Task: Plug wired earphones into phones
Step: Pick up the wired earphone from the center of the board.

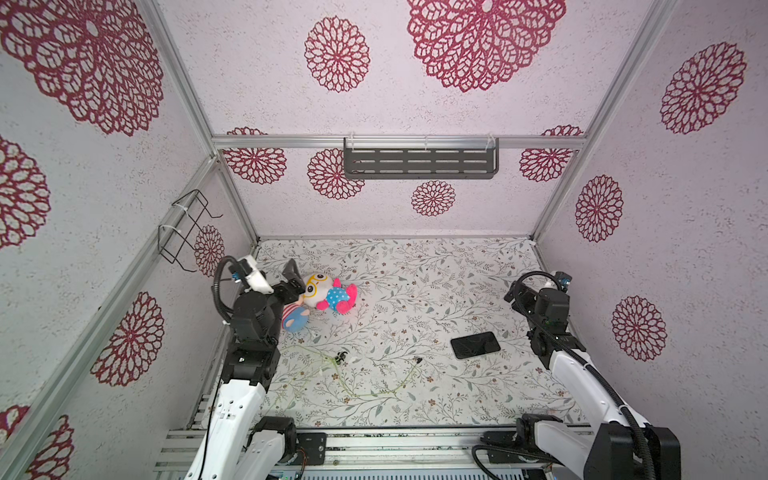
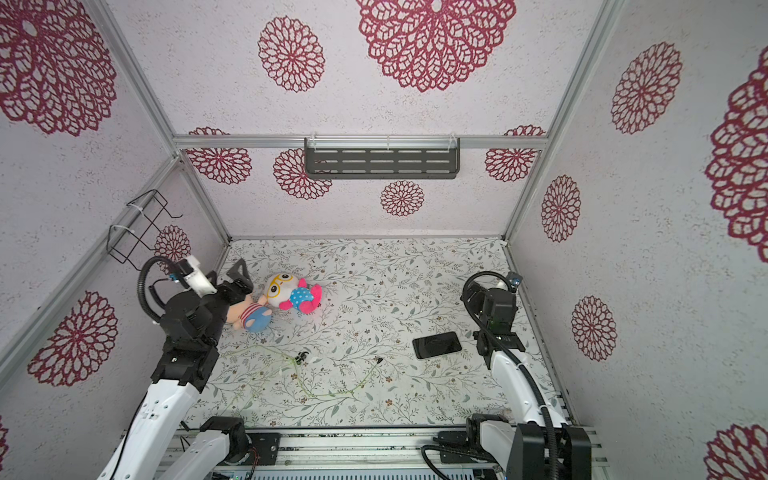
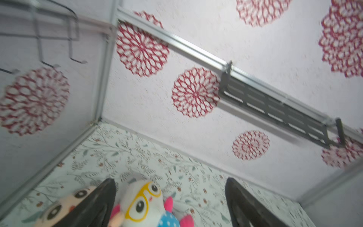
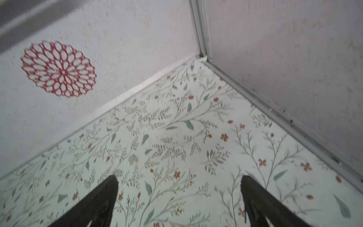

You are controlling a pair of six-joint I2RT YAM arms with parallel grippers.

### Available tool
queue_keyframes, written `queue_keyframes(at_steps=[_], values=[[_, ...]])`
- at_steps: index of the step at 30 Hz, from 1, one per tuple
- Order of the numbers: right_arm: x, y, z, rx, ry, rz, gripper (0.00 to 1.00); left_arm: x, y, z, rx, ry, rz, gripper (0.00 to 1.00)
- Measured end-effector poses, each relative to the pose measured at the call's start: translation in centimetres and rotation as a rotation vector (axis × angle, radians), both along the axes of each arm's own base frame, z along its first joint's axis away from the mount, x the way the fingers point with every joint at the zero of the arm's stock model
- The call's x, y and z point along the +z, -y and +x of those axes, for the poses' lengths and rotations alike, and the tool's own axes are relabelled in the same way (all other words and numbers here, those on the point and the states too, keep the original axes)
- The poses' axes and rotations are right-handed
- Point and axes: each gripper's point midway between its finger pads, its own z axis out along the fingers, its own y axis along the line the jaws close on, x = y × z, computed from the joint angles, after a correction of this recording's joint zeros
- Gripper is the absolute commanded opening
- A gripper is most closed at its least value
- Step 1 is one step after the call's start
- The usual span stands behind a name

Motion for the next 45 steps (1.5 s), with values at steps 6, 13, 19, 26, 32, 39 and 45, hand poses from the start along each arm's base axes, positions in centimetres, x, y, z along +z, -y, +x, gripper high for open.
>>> queue_keyframes(at_steps=[6,13,19,26,32,39,45], values=[[-3.0,-1.7,-2.5,0.061,-0.163,0.089,0.97,-8.5,14.8,-2.9,-0.407,-0.352,0.192,0.71],[-3.2,-2.1,-5.1,0.07,-0.221,0.103,0.97,-18.3,27.3,-8.1,-0.704,-0.629,0.458,0.51],[-3.1,-2.1,-7.0,0.069,-0.222,0.102,0.97,-25.0,33.7,-10.5,-0.858,-0.783,0.64,0.37],[-3.3,-2.1,-8.1,0.068,-0.225,0.104,0.97,-27.2,33.2,-11.5,-0.904,-0.889,0.671,0.36],[-3.3,-2.2,-8.4,0.065,-0.223,0.11,0.97,-28.3,32.6,-12.3,-0.923,-0.956,0.674,0.35],[-3.8,-2.2,-8.7,0.064,-0.24,0.111,0.97,-29.9,31.4,-11.9,-0.885,-1.031,0.702,0.31],[-4.1,-2.2,-8.8,0.063,-0.246,0.113,0.96,-30.4,30.9,-11.3,-0.861,-1.058,0.705,0.27]])
